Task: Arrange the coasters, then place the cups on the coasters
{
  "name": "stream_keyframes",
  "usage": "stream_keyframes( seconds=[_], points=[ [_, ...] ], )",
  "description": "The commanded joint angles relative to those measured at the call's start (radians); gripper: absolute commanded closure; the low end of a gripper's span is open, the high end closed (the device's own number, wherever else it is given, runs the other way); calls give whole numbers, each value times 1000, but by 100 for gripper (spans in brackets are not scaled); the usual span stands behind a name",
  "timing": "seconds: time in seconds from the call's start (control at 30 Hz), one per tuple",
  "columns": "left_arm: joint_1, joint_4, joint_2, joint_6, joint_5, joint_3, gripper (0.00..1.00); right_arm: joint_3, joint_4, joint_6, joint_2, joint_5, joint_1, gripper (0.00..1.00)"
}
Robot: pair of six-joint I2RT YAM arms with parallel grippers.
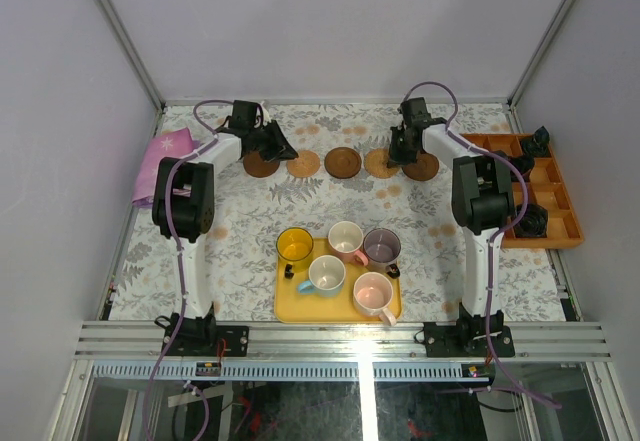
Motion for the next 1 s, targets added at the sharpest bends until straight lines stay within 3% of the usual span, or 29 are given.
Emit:
stream_keyframes(
  seconds=[0.0, 0.33, 0.97],
  points=[
    [11, 36, -55, 4, -5, -2, 82, 10, 6, -2, -46, 11, -8, 98],
    [46, 24, -63, 9, -55, 17, 82, 33, 25, -38, -215, 13, -8, 96],
    [121, 20, -78, 2, -93, -48, 81, -48, 3, -14, -189, 94, -130, 100]
  ],
)
